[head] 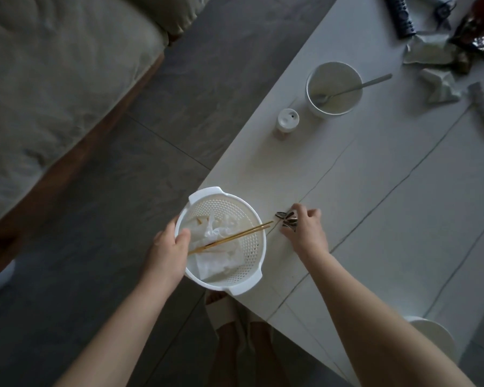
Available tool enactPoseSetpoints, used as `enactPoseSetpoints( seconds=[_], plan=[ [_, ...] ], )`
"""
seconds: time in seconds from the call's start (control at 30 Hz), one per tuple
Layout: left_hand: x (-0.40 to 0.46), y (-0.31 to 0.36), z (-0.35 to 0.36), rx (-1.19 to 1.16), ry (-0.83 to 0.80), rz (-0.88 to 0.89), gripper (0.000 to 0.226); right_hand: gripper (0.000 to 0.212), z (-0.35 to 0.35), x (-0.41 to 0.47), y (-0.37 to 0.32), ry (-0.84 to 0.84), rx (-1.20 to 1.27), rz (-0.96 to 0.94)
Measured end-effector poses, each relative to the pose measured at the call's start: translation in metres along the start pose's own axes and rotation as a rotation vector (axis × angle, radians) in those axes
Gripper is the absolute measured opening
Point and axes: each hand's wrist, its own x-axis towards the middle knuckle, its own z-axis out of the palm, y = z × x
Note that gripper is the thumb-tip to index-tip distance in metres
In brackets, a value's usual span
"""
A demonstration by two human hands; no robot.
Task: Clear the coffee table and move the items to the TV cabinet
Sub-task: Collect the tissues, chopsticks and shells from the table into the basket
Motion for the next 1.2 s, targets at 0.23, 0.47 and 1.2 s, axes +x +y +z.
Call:
enactPoseSetpoints(
  seconds=[0.23,0.47,1.2],
  plan=[
    [0.004,0.004,0.003,0.021,0.009,0.02,0.036,0.016,0.005,0.007,-0.017,0.048,-0.115,-0.111],
    [0.001,0.01,0.005,0.058,0.001,0.034,0.039,0.007,0.0,0.009,-0.009,0.053,-0.137,-0.1],
    [-0.028,0.018,0.022,-0.016,0.02,-0.01,0.037,0.018,-0.052,-0.094,-0.035,0.077,0.299,-0.482]
  ],
)
